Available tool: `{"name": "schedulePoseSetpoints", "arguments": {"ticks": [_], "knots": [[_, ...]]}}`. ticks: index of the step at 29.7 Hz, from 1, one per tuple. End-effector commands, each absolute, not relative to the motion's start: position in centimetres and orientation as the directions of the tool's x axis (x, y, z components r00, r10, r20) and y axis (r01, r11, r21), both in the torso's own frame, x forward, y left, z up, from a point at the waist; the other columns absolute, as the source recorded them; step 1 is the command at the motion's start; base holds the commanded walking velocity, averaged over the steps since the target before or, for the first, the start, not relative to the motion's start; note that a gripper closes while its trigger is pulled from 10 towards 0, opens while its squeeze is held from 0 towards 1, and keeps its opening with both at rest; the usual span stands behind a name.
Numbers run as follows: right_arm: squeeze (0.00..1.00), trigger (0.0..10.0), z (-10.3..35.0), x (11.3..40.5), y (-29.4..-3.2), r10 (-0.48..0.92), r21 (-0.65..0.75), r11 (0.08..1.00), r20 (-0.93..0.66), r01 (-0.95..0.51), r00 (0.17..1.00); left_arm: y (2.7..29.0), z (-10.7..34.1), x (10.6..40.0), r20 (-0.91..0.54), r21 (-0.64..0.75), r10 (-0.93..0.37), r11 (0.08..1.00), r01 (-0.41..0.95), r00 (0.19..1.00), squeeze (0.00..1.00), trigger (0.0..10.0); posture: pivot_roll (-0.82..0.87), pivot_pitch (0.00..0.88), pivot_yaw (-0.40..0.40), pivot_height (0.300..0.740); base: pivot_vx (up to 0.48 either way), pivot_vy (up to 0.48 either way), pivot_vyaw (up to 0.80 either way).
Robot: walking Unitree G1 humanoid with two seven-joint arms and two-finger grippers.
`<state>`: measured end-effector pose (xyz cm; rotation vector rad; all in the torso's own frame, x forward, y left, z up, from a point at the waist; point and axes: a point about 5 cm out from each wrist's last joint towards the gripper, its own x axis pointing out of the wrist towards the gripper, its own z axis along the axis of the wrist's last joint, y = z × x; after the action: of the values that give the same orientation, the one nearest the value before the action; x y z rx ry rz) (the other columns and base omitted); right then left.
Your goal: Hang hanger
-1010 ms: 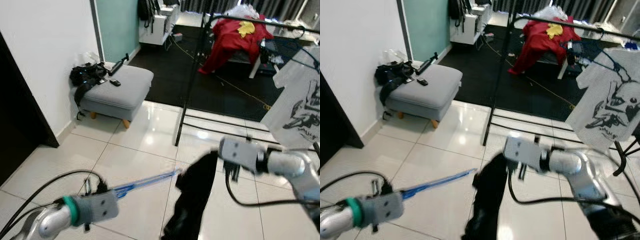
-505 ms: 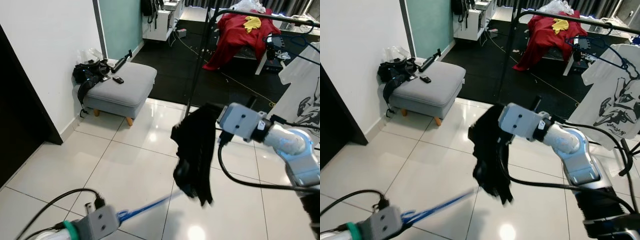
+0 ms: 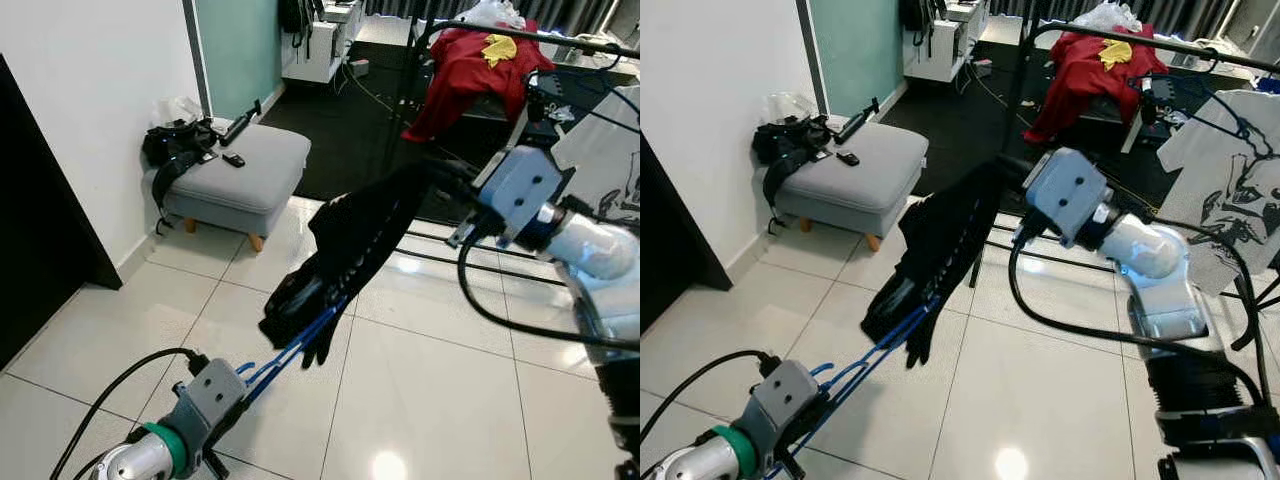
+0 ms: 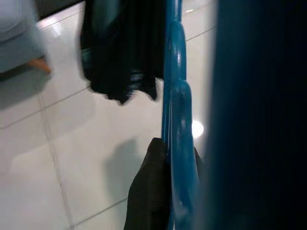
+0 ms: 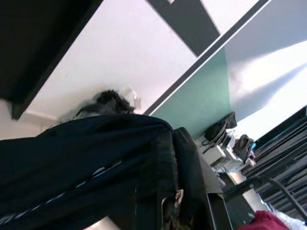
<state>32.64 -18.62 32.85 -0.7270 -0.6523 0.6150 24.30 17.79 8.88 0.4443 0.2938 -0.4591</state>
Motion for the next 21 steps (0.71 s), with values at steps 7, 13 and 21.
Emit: {"name": "schedulePoseSetpoints", "arguments": {"ticks": [7, 13, 21], "knots": [[0.00, 10.0, 33.3, 32.8, -19.2, 0.707, -0.746, 0.599, 0.323, -0.291, 0.629, 21.0, 10.0, 22.7, -0.346, 0.353, -0.240, 0.862, 0.363, 0.907, 0.00, 10.0, -0.07, 0.122, 0.032, 0.740, 0.000, 0.000, 0.00], [0.00, 10.0, 32.8, 33.1, -18.8, 0.717, -0.736, 0.598, 0.313, -0.318, 0.623, 21.8, 10.7, 20.2, -0.334, 0.301, -0.323, 0.854, 0.425, 0.885, 0.00, 10.0, -0.05, 0.126, 0.024, 0.740, 0.000, 0.000, 0.00], [0.00, 10.0, 32.5, 33.5, -17.2, 0.772, -0.721, 0.565, 0.292, -0.400, 0.564, 20.8, 11.9, 20.5, -0.260, 0.296, -0.364, 0.852, 0.432, 0.895, 0.00, 10.0, -0.03, 0.125, 0.006, 0.740, 0.000, 0.000, 0.00]]}}
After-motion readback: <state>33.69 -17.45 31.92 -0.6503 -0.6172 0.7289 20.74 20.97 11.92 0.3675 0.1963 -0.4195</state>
